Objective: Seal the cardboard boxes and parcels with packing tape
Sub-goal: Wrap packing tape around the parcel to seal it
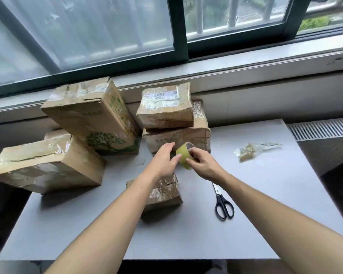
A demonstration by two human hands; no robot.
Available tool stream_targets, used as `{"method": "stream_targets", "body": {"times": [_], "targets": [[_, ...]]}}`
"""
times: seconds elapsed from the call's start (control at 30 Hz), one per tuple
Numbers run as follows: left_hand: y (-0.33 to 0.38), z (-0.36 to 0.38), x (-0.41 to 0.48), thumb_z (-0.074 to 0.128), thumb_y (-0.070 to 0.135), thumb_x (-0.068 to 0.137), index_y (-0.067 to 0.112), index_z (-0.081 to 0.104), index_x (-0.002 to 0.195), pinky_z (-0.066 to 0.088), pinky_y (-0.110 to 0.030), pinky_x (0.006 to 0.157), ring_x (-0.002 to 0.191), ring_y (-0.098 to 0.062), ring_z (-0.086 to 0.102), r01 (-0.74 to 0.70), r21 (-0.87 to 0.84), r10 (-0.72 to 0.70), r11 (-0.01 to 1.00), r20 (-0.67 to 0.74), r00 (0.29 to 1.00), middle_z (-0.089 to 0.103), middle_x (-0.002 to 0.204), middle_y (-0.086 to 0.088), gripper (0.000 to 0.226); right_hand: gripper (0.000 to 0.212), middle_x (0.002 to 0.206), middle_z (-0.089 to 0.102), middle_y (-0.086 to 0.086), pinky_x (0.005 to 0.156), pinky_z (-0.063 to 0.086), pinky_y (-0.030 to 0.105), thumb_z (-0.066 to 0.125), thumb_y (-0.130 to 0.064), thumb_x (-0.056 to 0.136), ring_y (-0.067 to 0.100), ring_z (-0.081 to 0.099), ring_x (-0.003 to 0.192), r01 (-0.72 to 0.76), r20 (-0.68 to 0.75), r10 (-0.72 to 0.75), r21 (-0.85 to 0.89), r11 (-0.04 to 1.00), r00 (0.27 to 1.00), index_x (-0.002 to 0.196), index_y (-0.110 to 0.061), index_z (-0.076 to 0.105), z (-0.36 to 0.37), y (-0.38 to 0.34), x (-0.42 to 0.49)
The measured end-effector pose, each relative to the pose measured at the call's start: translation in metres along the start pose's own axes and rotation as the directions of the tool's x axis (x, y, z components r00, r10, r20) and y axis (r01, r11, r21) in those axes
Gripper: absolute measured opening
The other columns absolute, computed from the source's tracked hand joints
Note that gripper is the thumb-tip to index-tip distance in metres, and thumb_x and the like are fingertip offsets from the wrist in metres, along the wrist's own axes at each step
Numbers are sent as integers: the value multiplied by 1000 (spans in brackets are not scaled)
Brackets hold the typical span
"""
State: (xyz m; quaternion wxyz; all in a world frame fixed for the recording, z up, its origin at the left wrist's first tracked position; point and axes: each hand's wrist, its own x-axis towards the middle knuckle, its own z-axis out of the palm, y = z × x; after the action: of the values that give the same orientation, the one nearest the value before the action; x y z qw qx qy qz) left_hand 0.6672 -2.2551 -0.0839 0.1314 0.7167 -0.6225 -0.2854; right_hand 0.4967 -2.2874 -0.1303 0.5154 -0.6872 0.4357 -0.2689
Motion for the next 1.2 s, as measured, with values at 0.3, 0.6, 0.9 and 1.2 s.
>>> {"method": "stream_targets", "body": {"times": [0.3,0.6,0.9,1.2], "targets": [[-6,-29,-19,58,23,99,13,57,138,37,-24,108,126,-16,53,-174,-81,156,981,-186,970,60,137,-2,40,21,95,69,15,79,50,38,61,-18,89,15,58,83,46,4,-46,99,994,999,106,-5,64,17,-47,-7],[-38,-71,-60,64,15,94,12,72,116,46,-16,92,102,-9,60,-268,-91,207,959,-422,883,68,111,1,23,25,88,68,5,60,49,18,56,-24,103,-2,61,66,19,9,-22,225,974,1000,110,-2,67,66,-105,-4],[-61,-102,-80,63,18,96,12,71,94,48,-14,65,77,-7,59,-107,-425,-90,899,-418,904,68,86,1,11,23,92,68,18,73,58,47,51,-14,103,30,72,75,135,114,-141,66,989,983,112,2,65,93,-145,-12],[-80,-106,-75,53,18,101,12,66,91,42,-12,53,70,-10,53,-57,-416,-90,908,-325,941,63,83,0,17,33,90,71,16,77,58,53,56,-34,82,35,69,84,141,175,-111,-166,976,978,104,-14,68,101,-144,-17]]}}
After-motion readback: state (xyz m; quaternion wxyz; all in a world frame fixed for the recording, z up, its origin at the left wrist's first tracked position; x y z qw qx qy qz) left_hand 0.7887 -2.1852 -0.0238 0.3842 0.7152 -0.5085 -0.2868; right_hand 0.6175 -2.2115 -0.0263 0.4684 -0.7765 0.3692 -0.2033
